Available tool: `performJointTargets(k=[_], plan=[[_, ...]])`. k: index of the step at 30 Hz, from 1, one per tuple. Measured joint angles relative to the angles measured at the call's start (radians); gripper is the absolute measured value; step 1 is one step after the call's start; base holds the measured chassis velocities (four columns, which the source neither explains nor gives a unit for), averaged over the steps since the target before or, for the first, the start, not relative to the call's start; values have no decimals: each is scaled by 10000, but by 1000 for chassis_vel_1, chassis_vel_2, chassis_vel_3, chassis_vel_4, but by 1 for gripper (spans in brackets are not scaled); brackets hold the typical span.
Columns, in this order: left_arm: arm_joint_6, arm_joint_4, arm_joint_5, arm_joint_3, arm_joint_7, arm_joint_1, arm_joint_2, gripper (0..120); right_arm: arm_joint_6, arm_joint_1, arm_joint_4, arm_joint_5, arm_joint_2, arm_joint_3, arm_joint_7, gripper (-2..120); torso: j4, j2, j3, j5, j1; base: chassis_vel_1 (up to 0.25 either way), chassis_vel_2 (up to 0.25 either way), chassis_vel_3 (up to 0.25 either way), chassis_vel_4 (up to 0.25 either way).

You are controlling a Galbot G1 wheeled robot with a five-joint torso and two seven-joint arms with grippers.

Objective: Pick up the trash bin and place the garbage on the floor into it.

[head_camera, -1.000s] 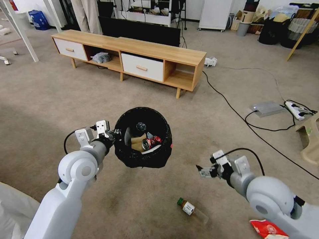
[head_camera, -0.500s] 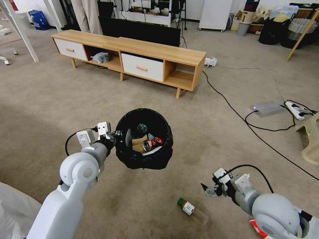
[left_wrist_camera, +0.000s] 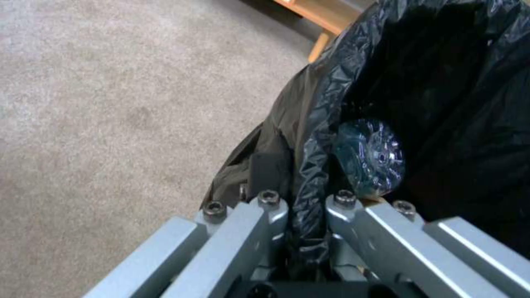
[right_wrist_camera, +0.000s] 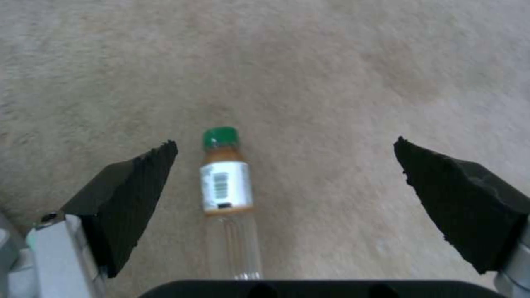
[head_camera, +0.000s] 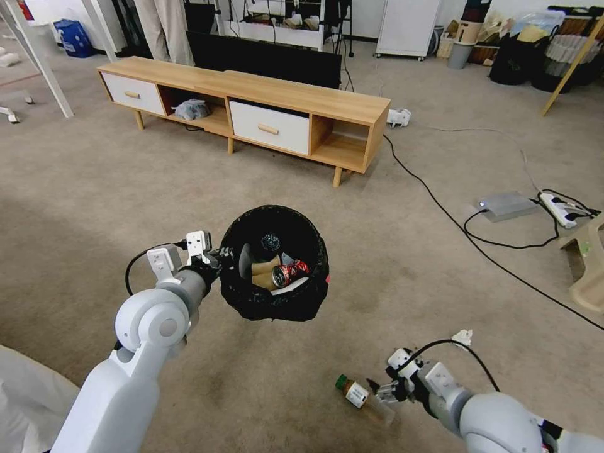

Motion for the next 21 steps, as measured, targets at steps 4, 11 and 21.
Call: performJointTargets(k=[4, 11, 21], plan=[[1, -13, 18, -20, -1, 33, 1, 0, 645, 54, -316, -456, -2, -130, -692, 100, 0, 0, 0, 0, 0, 0, 0, 0, 0], [1, 42, 119, 33, -1, -7, -115, 0, 1300, 102, -785, -1121, 44, -237, -1497, 100, -2, 0, 0, 0, 0, 0, 0, 0, 0], [-3, 58, 218, 21, 26, 65, -138, 0, 1580, 406, -1644, -1716, 431, -863, -1769, 100, -1, 0, 0, 1, 0, 0, 0, 0, 0]])
